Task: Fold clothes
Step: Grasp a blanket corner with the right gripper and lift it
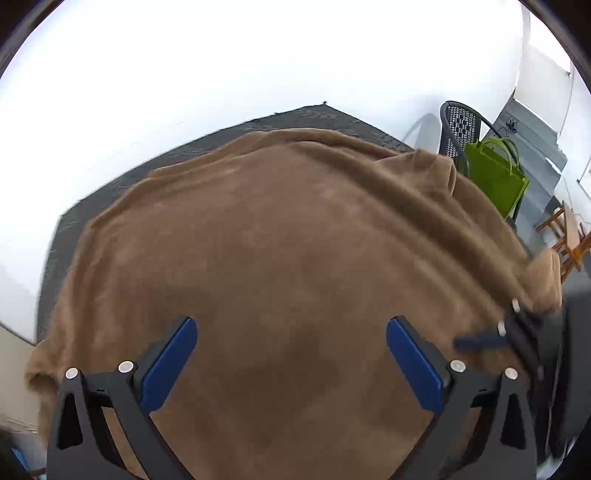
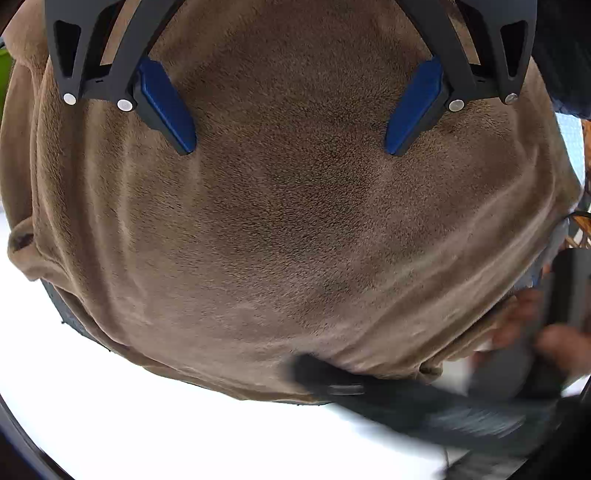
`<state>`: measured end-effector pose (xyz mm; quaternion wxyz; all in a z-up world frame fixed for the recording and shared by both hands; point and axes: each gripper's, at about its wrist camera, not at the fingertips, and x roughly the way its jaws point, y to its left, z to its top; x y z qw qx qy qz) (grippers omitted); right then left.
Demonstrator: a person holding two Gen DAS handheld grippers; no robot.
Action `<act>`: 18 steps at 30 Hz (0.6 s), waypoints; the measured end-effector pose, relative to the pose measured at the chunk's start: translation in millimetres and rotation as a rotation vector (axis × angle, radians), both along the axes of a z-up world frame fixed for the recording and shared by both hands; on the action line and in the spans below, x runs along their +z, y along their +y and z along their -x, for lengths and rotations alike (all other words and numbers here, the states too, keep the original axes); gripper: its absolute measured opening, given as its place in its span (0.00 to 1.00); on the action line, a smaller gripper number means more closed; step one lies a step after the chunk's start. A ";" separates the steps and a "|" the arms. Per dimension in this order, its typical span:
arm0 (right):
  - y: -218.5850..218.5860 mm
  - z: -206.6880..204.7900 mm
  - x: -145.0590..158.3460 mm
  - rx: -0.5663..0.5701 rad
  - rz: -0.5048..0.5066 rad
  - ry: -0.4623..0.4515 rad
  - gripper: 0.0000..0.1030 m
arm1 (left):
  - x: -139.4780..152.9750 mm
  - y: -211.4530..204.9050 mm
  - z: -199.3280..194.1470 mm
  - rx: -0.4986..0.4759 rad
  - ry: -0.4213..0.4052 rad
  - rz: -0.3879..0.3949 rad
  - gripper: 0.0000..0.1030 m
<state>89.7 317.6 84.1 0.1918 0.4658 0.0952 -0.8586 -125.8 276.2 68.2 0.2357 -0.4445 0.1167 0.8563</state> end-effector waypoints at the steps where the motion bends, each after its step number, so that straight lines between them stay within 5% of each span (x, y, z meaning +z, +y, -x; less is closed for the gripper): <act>1: 10.5 -4.9 7.3 -0.034 0.034 0.024 1.00 | -2.6 11.0 7.0 -0.002 -0.020 -0.016 1.00; 6: 109.1 -50.5 44.0 -0.250 0.330 0.116 1.00 | -19.1 51.0 24.1 -0.031 -0.068 -0.040 1.00; 11: 234.2 -112.4 40.2 -0.621 0.530 0.138 0.99 | -43.2 78.1 29.9 -0.066 -0.125 -0.029 1.00; 16: 314.9 -164.2 21.5 -0.875 0.776 0.149 0.82 | -57.7 88.5 28.6 -0.074 -0.137 -0.002 1.00; 18: 328.3 -169.9 13.0 -0.919 0.840 0.141 0.68 | -60.8 91.2 27.5 -0.074 -0.131 0.010 1.00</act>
